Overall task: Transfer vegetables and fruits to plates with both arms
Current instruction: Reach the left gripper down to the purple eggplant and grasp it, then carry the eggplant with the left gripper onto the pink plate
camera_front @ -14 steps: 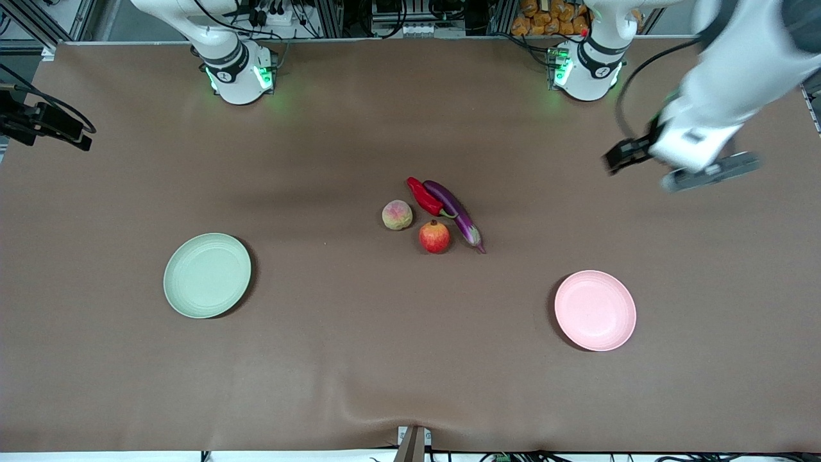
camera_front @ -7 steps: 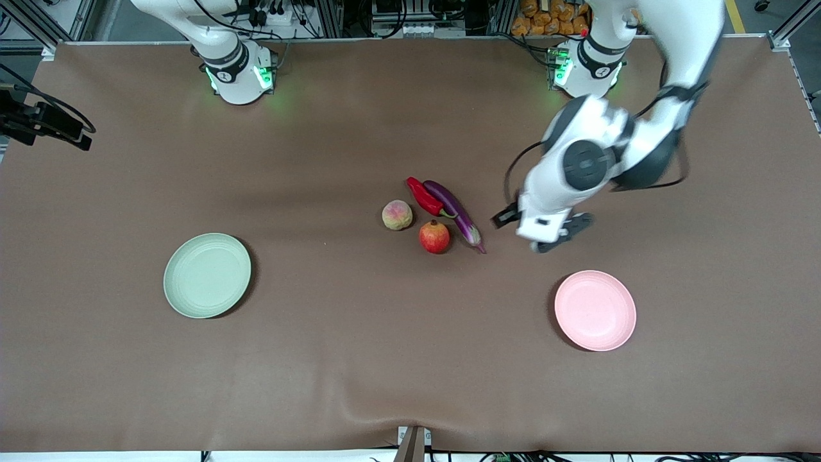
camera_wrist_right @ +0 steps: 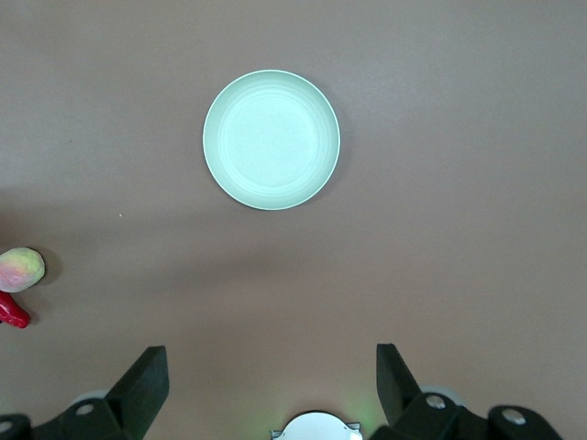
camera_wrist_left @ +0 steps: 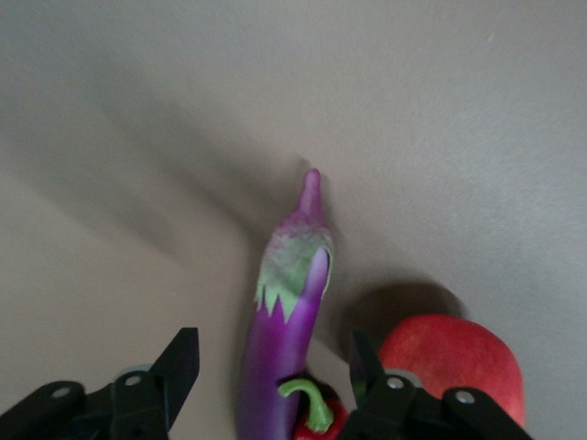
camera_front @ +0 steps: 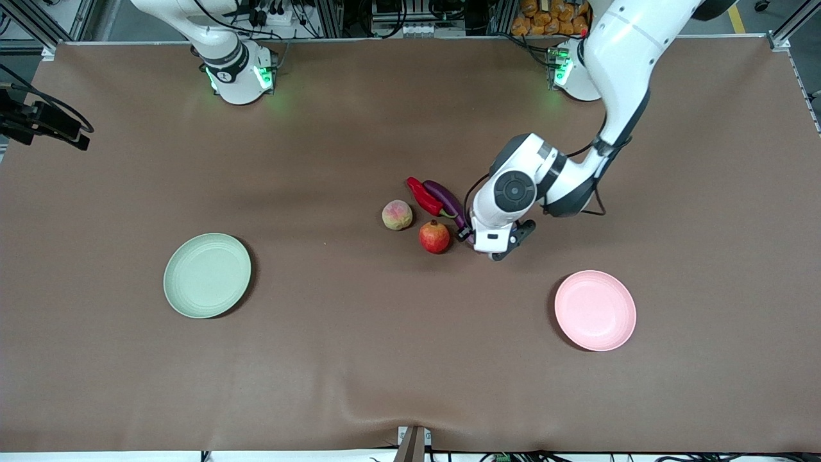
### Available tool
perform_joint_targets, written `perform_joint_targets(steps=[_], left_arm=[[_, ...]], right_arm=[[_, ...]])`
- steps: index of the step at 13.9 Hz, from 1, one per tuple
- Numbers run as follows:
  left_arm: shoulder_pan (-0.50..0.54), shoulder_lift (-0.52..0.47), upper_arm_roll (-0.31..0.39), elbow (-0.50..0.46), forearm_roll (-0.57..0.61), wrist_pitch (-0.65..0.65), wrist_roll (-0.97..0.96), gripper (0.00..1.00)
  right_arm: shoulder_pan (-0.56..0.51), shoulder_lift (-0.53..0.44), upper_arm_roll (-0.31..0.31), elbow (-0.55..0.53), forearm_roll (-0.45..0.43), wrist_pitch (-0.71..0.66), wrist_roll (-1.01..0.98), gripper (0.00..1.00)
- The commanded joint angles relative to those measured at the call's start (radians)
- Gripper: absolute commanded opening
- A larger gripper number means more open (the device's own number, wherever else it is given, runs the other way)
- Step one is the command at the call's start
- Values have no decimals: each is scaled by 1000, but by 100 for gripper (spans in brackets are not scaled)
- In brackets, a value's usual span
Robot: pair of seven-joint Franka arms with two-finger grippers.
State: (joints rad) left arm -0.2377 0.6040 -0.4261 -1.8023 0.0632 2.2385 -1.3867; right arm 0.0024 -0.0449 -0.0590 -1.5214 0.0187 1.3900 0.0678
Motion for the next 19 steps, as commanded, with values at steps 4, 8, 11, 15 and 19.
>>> perform_joint_targets(steps=[4,8,11,15,19], left_arm=[[-17,63,6,6,26,24,-35,61],[-15,86,6,3,39,62,-34,29],[-8,86,6,4,76,66,-34,0],[72,-33,6,6,102,-75,90,0],[230,-102,4,56,110,-165,337,0]], right_arm=[[-7,-7,5,12,1,-17,10,100],[-6,-7,7,10,3,-17,10,100],[-6,-6,7,10,4,-19,10,100],[-7,-7,7,10,4,-19,12,100],[8,19,10,10,32,-8,12,100]])
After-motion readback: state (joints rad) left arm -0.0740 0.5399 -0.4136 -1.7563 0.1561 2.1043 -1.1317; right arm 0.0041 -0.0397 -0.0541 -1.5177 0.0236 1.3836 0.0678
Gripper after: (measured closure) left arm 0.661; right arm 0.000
